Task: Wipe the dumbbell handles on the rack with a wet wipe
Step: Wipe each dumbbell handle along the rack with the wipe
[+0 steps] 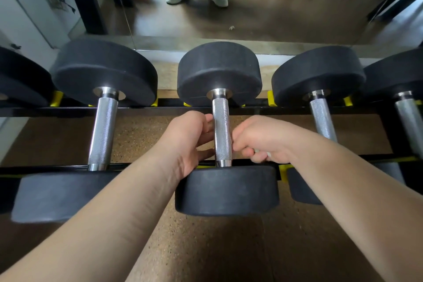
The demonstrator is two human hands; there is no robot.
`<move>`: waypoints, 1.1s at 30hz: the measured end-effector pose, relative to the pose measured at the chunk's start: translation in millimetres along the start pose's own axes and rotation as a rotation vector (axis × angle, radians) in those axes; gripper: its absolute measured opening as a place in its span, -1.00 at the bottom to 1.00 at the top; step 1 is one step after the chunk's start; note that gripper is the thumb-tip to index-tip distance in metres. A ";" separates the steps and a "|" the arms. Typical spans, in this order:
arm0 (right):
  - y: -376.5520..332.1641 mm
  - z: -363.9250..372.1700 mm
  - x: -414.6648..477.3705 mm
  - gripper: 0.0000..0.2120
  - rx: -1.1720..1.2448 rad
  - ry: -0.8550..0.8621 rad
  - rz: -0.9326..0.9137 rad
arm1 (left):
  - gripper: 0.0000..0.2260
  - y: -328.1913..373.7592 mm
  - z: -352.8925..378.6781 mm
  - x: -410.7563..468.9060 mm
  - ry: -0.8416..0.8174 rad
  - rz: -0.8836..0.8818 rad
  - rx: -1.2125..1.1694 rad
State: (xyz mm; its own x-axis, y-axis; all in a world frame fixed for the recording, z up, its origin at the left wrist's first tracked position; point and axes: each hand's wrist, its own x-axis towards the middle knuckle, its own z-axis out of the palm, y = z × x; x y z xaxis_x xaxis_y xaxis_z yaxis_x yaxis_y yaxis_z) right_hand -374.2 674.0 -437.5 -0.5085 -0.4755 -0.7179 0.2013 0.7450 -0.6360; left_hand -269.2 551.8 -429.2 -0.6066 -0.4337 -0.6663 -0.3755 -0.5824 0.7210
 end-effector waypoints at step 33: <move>-11.9 1.3 8.8 -0.85 0.283 0.321 -0.236 | -0.62 0.0 1.3 0.9 -0.006 0.144 0.201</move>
State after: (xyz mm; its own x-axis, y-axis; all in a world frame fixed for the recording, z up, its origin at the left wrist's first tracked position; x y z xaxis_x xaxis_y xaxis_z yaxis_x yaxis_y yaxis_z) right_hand -380.1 660.3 -436.5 -0.7910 -0.4151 -0.4495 0.2465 0.4561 -0.8551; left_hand -270.6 552.3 -429.6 -0.6675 -0.4982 -0.5534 -0.4162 -0.3665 0.8321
